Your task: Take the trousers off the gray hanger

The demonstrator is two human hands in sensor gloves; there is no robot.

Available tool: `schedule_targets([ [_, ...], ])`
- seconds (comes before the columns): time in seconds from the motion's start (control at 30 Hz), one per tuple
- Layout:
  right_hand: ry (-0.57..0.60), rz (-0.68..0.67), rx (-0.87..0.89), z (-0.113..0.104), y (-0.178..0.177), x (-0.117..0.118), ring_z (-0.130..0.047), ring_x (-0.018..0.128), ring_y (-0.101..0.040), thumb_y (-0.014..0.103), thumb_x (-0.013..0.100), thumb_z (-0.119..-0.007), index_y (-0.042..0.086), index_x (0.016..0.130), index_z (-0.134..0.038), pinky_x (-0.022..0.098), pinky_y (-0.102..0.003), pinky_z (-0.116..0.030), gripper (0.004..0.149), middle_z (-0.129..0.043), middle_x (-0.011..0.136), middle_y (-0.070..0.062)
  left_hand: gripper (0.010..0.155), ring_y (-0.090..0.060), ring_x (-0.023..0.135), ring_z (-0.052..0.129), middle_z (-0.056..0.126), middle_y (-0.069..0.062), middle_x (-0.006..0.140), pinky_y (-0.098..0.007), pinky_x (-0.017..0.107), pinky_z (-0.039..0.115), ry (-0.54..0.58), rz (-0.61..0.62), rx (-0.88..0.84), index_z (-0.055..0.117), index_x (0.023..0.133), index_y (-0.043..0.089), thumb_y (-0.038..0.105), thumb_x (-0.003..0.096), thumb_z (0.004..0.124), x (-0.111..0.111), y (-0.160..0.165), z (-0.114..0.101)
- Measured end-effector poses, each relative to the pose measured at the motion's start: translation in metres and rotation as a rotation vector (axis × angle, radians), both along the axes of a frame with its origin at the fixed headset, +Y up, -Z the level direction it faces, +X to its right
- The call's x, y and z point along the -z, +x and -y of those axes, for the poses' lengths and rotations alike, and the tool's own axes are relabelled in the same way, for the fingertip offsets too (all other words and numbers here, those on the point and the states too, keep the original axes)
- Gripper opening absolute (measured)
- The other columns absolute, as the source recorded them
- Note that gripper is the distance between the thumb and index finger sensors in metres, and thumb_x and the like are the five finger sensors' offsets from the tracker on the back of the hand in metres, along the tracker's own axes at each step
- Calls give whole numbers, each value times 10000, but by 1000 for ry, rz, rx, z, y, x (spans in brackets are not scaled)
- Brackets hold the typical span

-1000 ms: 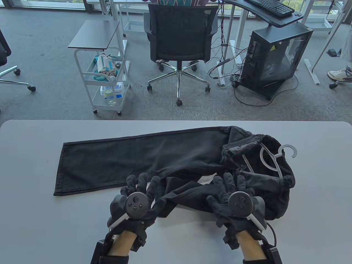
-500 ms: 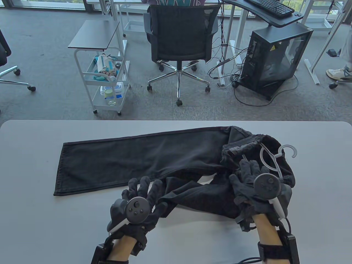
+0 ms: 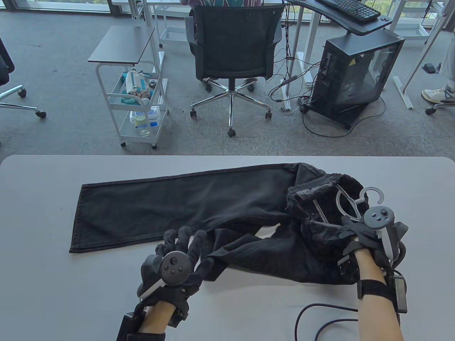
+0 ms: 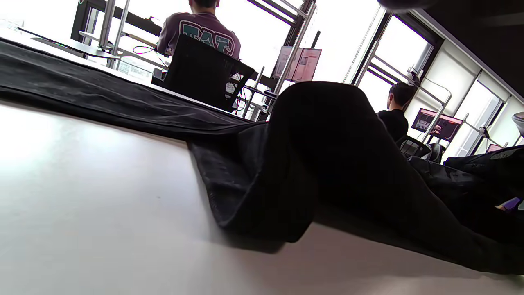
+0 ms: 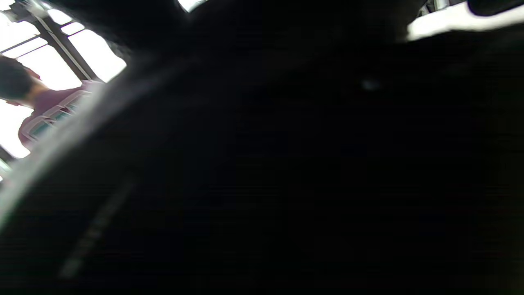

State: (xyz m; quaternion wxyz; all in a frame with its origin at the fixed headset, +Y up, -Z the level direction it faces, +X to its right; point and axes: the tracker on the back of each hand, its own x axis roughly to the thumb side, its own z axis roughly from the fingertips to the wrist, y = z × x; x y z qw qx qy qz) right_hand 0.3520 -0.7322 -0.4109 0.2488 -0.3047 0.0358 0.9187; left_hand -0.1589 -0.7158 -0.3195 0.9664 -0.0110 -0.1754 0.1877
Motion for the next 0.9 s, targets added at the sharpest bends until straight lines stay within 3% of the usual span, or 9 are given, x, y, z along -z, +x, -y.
schedule_targets([
  [0.2, -110, 80, 8, 28, 15, 5, -639, 836, -604, 586, 522, -732, -19, 1059, -241, 463, -690, -702, 946, -366, 1045, -320, 764, -684, 997, 161, 209, -261, 1223, -817, 593, 284, -18, -9, 19, 232, 1166, 276, 633, 555, 516, 4, 0, 3],
  [0.33, -201, 107, -60, 35, 18, 12, -663, 797, -524, 526, 521, -782, -7, 1059, -251, 474, -625, -724, 925, -460, 1011, -292, 762, -683, 997, 162, 209, -261, 1223, -816, 594, 284, -26, -12, 30, 233, 1167, 275, 631, 556, 518, 5, 1, 4],
  [0.5, -250, 125, -128, 36, 19, 20, -822, 630, -362, 430, 526, -810, 33, 1031, -468, 460, -493, -794, 727, -678, 886, -187, 761, -683, 998, 164, 212, -260, 1223, -815, 595, 284, -31, -14, 36, 239, 1167, 273, 628, 556, 522, 6, 1, 4],
  [0.6, -182, 142, -66, 31, 23, 16, -879, 596, -321, 365, 519, -808, 91, 993, -594, 446, -461, -836, 587, -759, 829, -128, 759, -681, 999, 165, 212, -258, 1224, -815, 595, 285, -30, -20, 21, 244, 1167, 275, 627, 555, 523, 7, 0, 2],
  [0.67, -116, 153, -32, 27, 22, 11, -891, 617, -328, 327, 488, -835, 128, 984, -621, 449, -462, -855, 576, -769, 829, -109, 758, -681, 999, 168, 215, -259, 1223, -815, 595, 286, -27, -23, 9, 245, 1167, 275, 627, 555, 523, 7, -2, 1],
  [0.9, 297, 143, 19, -5, 3, -21, -905, 635, -298, 290, 434, -843, 245, 945, -695, 436, -441, -896, 534, -790, 826, -32, 756, -683, 998, 176, 226, -263, 1220, -814, 594, 295, -12, -12, -16, 257, 1167, 271, 624, 556, 526, 5, -1, -2],
])
